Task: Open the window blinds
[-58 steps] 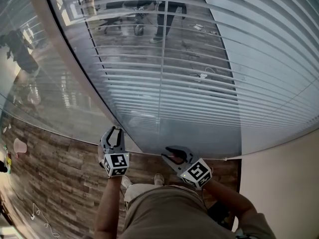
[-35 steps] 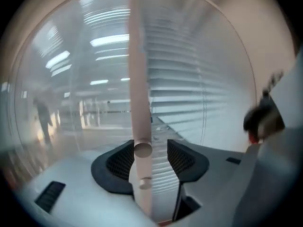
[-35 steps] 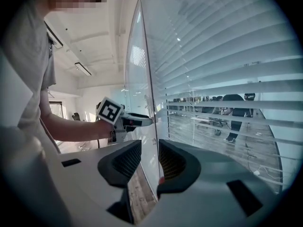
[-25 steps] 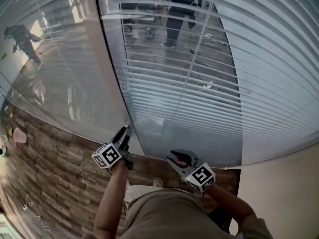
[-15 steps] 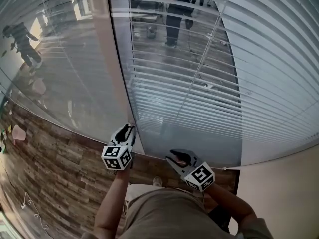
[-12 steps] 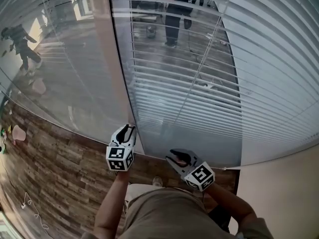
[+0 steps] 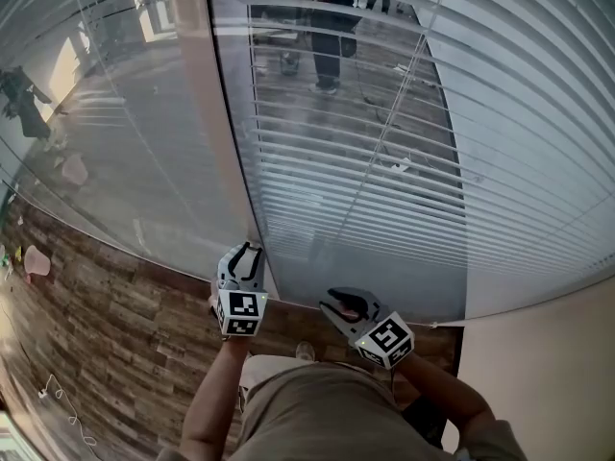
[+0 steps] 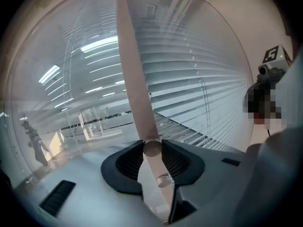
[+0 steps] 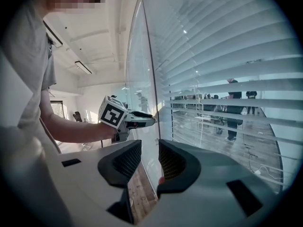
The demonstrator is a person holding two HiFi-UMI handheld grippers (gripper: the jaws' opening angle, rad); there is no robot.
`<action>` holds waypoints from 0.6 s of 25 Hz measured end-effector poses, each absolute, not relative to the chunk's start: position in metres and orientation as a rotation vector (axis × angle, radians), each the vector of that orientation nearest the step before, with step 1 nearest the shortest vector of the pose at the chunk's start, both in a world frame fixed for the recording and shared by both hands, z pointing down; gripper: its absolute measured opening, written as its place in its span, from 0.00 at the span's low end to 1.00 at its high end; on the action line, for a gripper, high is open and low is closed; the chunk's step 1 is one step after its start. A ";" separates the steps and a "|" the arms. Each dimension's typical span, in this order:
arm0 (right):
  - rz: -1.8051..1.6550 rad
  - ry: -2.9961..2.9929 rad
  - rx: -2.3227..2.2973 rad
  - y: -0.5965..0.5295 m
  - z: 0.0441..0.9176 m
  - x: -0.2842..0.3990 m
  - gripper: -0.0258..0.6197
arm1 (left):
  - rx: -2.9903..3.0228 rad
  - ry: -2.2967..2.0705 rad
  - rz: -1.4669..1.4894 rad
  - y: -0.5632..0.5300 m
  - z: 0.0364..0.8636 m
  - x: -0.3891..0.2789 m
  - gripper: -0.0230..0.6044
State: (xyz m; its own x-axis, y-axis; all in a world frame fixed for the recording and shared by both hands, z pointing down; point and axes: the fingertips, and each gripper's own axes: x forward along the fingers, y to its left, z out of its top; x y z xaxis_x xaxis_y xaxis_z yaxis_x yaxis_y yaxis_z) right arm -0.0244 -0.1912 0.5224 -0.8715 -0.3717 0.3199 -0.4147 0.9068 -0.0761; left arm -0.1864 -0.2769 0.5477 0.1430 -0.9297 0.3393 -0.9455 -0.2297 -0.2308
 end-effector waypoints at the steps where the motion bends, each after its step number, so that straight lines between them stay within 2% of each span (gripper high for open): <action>1: 0.210 -2.771 0.585 -0.191 0.522 -0.024 0.23 | 2.356 -1.937 0.680 -0.277 0.548 -0.186 0.25; 15: 0.234 -2.788 0.583 -0.203 0.521 -0.024 0.23 | 2.424 -2.187 1.552 -0.277 0.550 -0.178 0.25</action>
State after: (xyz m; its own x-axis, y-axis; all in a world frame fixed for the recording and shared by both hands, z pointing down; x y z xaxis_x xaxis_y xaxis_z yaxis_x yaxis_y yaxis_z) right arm -0.0237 -0.2025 0.5211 -0.8786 -0.3671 0.3056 -0.4130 0.9053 -0.0998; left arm -0.1780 -0.2770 0.5499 -0.0399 -0.9625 0.2684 -0.5713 -0.1984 -0.7964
